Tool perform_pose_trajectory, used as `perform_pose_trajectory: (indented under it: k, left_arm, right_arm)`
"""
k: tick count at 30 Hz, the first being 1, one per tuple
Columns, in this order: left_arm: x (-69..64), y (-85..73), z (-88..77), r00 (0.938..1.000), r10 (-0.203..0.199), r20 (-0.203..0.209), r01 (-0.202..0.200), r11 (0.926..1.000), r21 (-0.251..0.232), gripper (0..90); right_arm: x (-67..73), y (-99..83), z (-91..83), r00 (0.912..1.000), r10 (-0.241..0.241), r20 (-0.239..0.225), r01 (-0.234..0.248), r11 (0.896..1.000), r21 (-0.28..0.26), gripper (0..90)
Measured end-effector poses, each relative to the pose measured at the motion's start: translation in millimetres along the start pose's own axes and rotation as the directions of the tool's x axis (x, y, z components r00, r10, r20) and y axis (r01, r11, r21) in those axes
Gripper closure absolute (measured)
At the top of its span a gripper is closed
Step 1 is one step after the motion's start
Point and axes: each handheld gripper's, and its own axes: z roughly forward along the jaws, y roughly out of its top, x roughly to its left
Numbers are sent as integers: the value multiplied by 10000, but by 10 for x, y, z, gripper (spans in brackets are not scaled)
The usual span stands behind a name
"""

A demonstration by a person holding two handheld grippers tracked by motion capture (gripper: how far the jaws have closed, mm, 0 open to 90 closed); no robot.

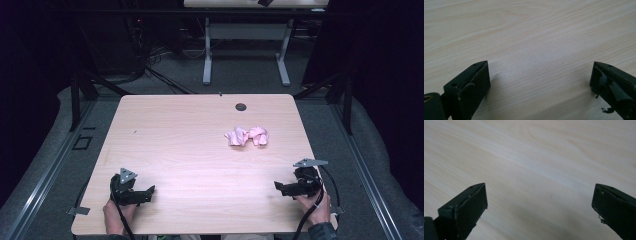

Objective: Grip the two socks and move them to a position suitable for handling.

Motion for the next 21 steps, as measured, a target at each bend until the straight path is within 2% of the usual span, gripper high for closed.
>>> perform_pose_trajectory:
  k: [2, 3, 4, 6, 7, 9, 12, 16, 20, 21]
  left_arm:
    - [1, 0, 0, 10000, 25, 16, -25, 10000, -16, 33]
    - [1, 0, 0, 10000, 25, 16, -25, 10000, -16, 34]
    - [-2, -1, -2, 10000, 47, 19, -47, 10000, -40, 39]
    - [-2, -1, -3, 10000, 58, 25, -57, 10000, -46, 42]
    - [-1, -1, -3, 10000, 91, 31, -91, 9999, -60, 43]
    - [-1, -1, -4, 9999, 103, 26, -103, 9999, -58, 45]
    - [0, -1, -3, 9999, 105, 32, -105, 9999, -68, 46]
    - [-1, -2, -3, 10000, 58, 49, -58, 10000, -69, 49]
    - [2, -1, -2, 10000, 54, 55, -53, 10000, -81, 50]
    - [2, -1, -2, 10000, 54, 55, -53, 10000, -81, 50]
  right_arm:
    - [42, 151, -9, 9998, -164, -130, 162, 9998, -138, 0]
    - [42, 151, -9, 9998, -164, -130, 162, 9998, -138, 0]
    - [95, 330, -3, 9989, -421, -225, 417, 9990, -190, 0]
    - [134, 480, 6, 9973, -647, -356, 643, 9979, -118, 0]
    - [169, 581, 34, 9973, -644, -345, 631, 9973, -363, 0]
    - [191, 711, 60, 9956, -754, -548, 739, 9969, -282, 0]
    - [248, 970, 180, 9934, -894, -718, 868, 9955, -387, 0]
    - [290, 1253, 378, 9894, -1094, -954, 1082, 9940, -180, 0]
    - [306, 1511, 627, 9884, -1142, -997, 1159, 9932, 113, 9]
    - [306, 1511, 627, 9884, -1142, -997, 1159, 9932, 113, 9]
